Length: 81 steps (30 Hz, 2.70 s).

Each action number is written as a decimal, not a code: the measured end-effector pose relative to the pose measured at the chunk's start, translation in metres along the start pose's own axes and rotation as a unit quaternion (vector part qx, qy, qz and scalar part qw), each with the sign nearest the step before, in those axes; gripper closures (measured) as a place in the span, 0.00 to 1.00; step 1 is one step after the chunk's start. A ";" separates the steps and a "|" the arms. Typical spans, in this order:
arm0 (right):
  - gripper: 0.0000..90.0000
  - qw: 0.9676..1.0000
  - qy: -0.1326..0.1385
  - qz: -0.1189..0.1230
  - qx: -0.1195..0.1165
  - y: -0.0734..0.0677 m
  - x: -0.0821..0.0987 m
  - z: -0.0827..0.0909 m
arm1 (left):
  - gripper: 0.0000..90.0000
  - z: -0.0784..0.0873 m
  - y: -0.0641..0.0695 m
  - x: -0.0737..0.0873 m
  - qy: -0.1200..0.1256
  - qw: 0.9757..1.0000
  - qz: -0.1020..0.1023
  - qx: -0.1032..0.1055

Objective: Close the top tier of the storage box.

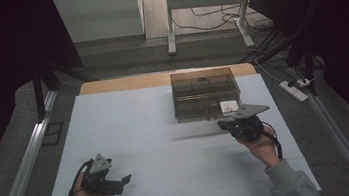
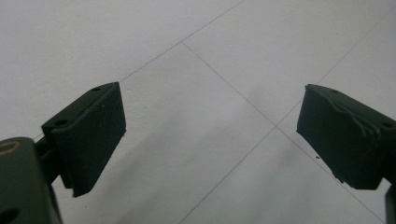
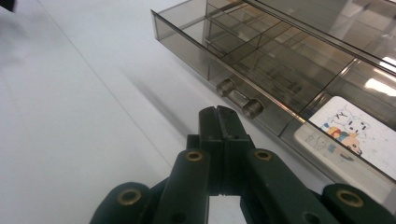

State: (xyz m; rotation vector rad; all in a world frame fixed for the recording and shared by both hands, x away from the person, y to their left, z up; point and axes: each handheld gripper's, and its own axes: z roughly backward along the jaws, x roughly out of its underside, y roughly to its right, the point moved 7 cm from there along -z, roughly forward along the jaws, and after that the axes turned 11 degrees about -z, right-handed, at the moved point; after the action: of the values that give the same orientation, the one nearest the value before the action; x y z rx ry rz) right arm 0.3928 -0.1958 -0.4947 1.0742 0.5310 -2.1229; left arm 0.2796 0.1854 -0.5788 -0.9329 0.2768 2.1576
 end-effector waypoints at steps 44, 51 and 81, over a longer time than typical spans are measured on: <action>1.00 0.998 0.015 -0.008 0.055 0.027 -0.005 -0.029 | 0.09 -0.002 0.000 0.000 -0.005 1.000 0.001 -0.001; 1.00 0.998 0.018 -0.010 0.062 0.032 -0.006 -0.033 | 0.09 -0.001 0.000 0.001 -0.005 1.000 0.002 -0.002; 1.00 0.995 0.046 -0.039 0.082 0.063 -0.018 -0.061 | 0.09 -0.003 0.000 -0.002 -0.003 1.000 0.004 0.006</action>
State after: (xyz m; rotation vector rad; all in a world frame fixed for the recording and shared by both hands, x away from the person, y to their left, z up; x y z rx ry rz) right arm 0.4786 -0.1938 -0.5182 1.2662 0.4530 -2.2244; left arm 0.2819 0.1826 -0.5795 -0.9214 0.2904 2.1633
